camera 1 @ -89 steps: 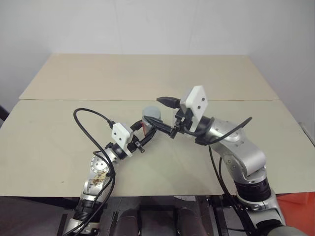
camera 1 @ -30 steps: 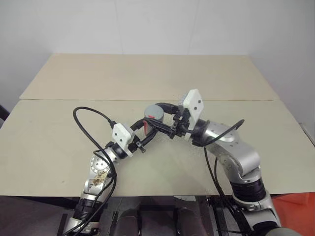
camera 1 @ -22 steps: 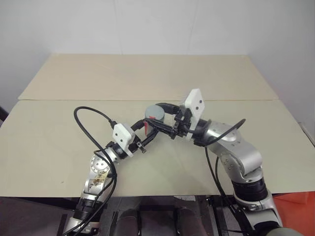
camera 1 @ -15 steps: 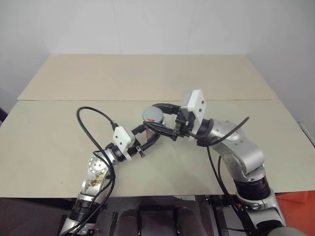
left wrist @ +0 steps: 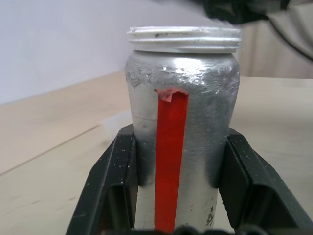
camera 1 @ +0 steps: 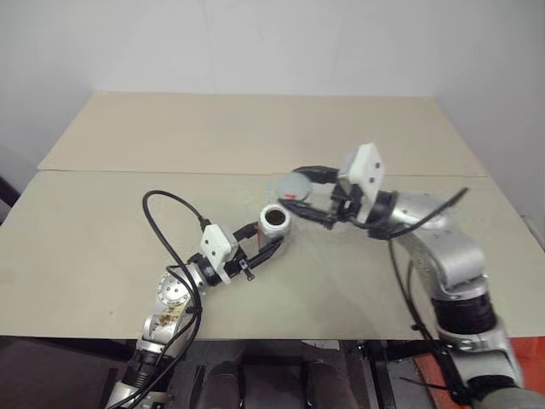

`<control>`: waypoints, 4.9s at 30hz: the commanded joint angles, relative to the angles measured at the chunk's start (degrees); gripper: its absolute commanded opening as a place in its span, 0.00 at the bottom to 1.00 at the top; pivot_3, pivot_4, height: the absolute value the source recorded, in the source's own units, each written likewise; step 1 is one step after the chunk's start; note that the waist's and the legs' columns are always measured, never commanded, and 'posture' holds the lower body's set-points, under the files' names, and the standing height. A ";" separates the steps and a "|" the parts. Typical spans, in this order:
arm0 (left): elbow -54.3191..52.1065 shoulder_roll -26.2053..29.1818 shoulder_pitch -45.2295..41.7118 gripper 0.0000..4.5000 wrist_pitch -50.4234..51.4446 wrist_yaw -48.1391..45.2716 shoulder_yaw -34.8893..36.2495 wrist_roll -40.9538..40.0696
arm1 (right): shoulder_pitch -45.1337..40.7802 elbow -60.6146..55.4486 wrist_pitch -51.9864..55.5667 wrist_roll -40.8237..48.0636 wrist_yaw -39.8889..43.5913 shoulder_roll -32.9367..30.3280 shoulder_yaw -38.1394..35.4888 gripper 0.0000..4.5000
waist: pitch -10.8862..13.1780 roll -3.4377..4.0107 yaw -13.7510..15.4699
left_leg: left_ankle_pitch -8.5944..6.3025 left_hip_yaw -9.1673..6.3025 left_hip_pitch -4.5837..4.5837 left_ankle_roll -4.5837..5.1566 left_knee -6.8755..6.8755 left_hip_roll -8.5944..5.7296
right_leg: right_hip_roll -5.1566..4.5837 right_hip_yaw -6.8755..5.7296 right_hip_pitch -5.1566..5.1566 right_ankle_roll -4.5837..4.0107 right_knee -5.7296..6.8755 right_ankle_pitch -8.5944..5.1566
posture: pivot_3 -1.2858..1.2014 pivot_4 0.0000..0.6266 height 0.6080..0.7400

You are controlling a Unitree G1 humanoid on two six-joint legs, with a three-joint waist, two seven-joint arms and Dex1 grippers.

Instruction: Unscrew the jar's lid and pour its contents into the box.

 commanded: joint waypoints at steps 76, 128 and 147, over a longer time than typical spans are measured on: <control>83.32 -6.44 -76.41 0.42 -27.73 48.23 -35.76 66.71 | 18.45 -24.68 28.19 -5.88 -25.62 -0.01 -8.63 0.99 | 0.05 -0.15 1.09 | -0.15 -0.19 -1.36 0.24 0.23 -0.23 | -0.07 -0.16 -0.85 0.35 -0.51 0.07 | 0.52 0.24 1.00; 35.72 -10.09 -22.28 0.92 -3.75 15.36 8.98 7.99 | 15.93 -13.84 16.88 -9.01 -19.50 -3.18 -3.07 1.00 | -0.04 -0.05 0.02 | -0.07 -0.66 -0.46 0.18 0.98 -0.29 | -0.13 -0.32 0.13 0.32 0.32 0.18 | 0.52 0.24 1.00; -3.28 0.83 0.89 1.00 8.91 5.41 8.13 -1.14 | 16.06 -12.52 14.56 -9.72 -14.97 -6.77 -3.92 1.00 | -0.05 -0.03 -0.79 | -0.08 -0.65 -0.44 0.17 0.88 -0.21 | -0.13 -0.31 0.09 0.29 0.31 0.17 | 0.52 0.24 1.00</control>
